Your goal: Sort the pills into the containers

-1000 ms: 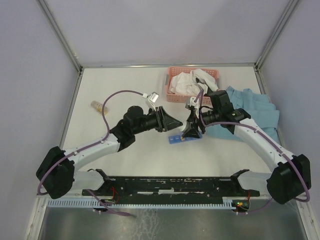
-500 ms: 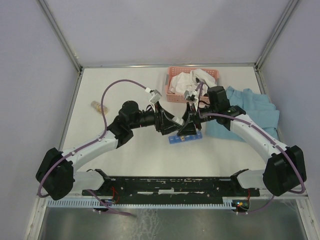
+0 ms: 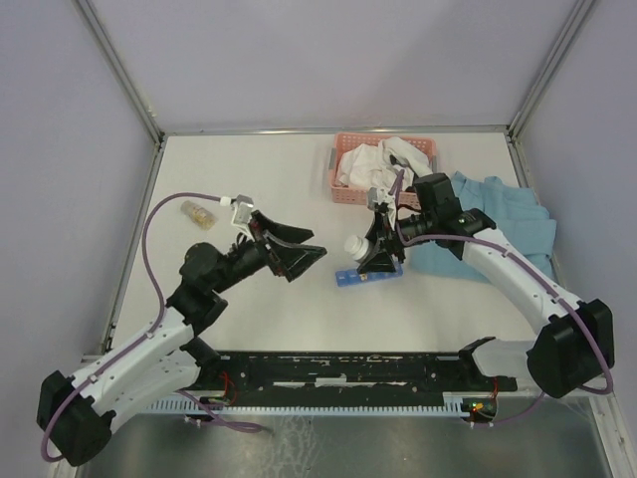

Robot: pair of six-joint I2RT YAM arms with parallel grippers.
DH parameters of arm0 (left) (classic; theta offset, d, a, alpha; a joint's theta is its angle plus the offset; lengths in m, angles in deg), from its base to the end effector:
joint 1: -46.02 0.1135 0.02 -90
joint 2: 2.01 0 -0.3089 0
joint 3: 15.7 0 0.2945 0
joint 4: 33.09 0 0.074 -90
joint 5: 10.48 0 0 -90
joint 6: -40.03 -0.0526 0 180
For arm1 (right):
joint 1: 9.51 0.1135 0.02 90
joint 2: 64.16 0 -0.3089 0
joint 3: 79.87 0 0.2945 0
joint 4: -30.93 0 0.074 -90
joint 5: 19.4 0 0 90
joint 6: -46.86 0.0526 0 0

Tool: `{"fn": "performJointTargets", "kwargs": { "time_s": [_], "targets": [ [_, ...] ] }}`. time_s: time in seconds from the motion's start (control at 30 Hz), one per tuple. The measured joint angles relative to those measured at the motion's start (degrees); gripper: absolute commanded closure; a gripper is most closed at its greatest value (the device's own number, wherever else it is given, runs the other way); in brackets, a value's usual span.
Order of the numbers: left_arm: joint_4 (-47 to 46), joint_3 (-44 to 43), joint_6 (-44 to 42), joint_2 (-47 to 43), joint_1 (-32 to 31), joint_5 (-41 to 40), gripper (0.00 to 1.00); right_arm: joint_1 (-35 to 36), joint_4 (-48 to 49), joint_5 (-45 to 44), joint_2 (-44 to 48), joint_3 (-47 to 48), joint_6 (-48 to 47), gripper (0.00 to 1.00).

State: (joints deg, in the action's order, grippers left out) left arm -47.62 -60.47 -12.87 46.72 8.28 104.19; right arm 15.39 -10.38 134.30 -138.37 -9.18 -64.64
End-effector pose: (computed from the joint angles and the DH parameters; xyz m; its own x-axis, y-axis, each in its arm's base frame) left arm 0.1683 -0.1580 0.3477 -0.4155 -0.3715 -0.8302 0.7899 0.3051 -0.5319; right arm 0.2513 0.1686 0.3241 -0.3152 -0.3254 -0.8915 -0.9445 0.0161 0.3281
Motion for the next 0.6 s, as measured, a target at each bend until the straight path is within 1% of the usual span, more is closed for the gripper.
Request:
{"fn": "performJointTargets", "kwargs": {
  "time_s": [0.07,0.13,0.23,0.3,0.43,0.53,0.6],
  "targets": [
    [-2.1,4.3,4.2,-4.7,0.0,-3.8,0.00,0.1,-0.9,-1.8,0.6,0.0,-1.8,0.99],
    [-3.5,7.2,9.3,-7.2,0.0,-7.9,0.00,0.3,-1.4,-4.6,1.8,0.0,-4.0,0.99],
    [-2.4,7.2,16.4,-6.5,-0.9,-14.3,0.00,1.5,-0.8,-11.3,4.6,-0.6,-7.4,0.99],
    [2.2,4.5,19.6,-4.1,-3.0,-18.9,0.01,3.0,-0.2,-16.6,6.9,-1.6,-9.8,0.99],
    [13.3,-4.0,23.8,2.4,-10.1,-28.2,0.03,6.4,0.9,-25.8,8.2,-2.1,-13.4,0.99],
    [19.2,-9.6,26.2,6.3,-14.2,-34.6,0.04,8.5,1.7,-30.5,8.2,-2.6,-14.9,0.99],
    [21.5,-11.6,27.4,8.3,-15.5,-37.4,0.05,9.6,1.9,-32.9,8.2,-2.6,-15.6,0.99]
  ]
}}
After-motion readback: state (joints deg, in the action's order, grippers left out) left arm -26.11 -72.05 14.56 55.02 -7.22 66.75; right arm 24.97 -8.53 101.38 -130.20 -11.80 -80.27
